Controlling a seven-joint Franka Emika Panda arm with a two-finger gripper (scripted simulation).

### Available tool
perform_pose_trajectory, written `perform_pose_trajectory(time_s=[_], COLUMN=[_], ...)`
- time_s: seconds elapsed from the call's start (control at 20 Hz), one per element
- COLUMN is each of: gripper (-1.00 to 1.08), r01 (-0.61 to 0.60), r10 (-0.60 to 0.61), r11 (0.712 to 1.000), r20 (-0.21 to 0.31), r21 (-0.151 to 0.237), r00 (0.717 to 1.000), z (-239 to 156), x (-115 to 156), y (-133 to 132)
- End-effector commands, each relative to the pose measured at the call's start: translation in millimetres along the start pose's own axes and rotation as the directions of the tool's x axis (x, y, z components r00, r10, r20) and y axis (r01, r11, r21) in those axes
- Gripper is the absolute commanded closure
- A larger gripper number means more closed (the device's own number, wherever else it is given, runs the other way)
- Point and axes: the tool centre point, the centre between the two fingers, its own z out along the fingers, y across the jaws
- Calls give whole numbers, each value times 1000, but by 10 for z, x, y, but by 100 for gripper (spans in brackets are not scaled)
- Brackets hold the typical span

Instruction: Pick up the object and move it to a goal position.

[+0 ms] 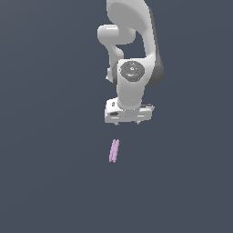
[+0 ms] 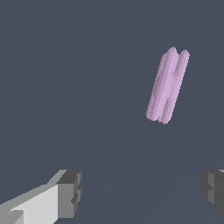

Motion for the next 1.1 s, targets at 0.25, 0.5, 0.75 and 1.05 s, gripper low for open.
perform_pose_trajectory(time_s=[0.25,0.5,0.75,1.05], gripper=[-92,-92,-92,-92], r01=[-27,-76,-148,-214], r10=[27,76,147,213], r11=[1000,997,989,977], r20=[-8,-24,-49,-73], r21=[0,-1,-4,-7], r00=[1000,997,988,974], z=[60,184,385,595], x=[94,274,523,739], y=[65,190,388,588])
